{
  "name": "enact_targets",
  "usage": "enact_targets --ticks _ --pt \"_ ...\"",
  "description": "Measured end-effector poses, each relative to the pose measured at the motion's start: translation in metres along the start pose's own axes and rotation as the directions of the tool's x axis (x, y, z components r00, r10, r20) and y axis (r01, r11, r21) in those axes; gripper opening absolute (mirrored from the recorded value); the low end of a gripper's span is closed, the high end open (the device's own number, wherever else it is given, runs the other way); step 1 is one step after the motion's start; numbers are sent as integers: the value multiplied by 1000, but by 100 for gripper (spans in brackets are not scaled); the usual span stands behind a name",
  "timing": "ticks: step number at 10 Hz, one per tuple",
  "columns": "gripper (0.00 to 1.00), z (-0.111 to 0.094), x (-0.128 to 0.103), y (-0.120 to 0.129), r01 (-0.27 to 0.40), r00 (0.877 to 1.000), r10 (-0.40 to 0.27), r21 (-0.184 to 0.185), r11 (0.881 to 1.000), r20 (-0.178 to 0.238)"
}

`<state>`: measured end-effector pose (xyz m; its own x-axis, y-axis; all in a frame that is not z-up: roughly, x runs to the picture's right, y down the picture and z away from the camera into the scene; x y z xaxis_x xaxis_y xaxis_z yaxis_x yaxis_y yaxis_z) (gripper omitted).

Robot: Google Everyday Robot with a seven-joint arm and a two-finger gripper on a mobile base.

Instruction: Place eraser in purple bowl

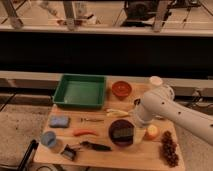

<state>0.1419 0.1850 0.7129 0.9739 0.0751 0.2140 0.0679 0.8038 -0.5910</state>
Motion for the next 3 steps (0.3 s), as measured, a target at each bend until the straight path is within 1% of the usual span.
enact_targets --ticks 1,3 --pt "80 -2 0 -1 -4 1000 4 7 1000 0" --pt "80 -9 2 -2 -21 1000 21 37 999 3"
